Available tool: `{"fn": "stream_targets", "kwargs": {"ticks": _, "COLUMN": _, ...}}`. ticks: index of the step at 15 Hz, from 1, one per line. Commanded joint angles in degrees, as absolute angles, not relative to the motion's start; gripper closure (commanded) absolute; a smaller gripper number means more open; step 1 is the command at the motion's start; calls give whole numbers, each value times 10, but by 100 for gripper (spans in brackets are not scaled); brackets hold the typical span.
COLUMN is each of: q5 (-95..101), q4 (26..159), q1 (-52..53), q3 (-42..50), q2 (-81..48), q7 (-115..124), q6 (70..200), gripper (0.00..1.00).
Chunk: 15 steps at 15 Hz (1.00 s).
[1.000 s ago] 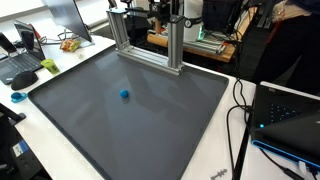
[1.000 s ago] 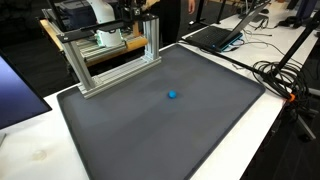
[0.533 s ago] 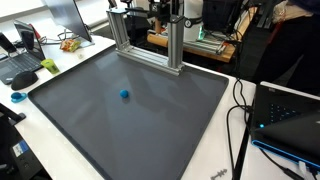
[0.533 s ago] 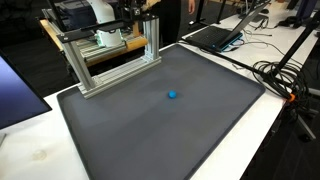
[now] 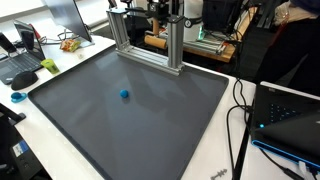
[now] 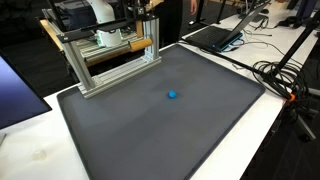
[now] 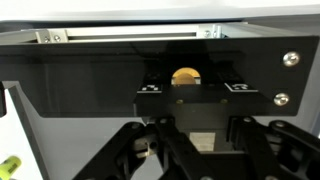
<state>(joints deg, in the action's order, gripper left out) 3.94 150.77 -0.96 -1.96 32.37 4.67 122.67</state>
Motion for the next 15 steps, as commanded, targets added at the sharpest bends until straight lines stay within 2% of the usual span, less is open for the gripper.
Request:
{"fn": "stream_targets", "kwargs": {"ticks": 1, "q5": 30, "q4": 1477, "q1": -1, "q3": -35, "q2": 297, "q7": 68, "q6": 1248, "gripper": 78}}
{"fn": "stream_targets", "kwargs": {"ticks": 10, "q5": 58, "q4": 1334, "q1": -7, "q3": -73, "q2": 171, "q7": 121, "q6": 1252, "gripper": 78}}
{"fn": "stream_targets", "kwargs": {"ticks": 15, "q5": 68, "q4": 1232, "q1": -17, "q3": -59, "q2": 61, "q7": 164, "q6": 1264, "gripper": 78}}
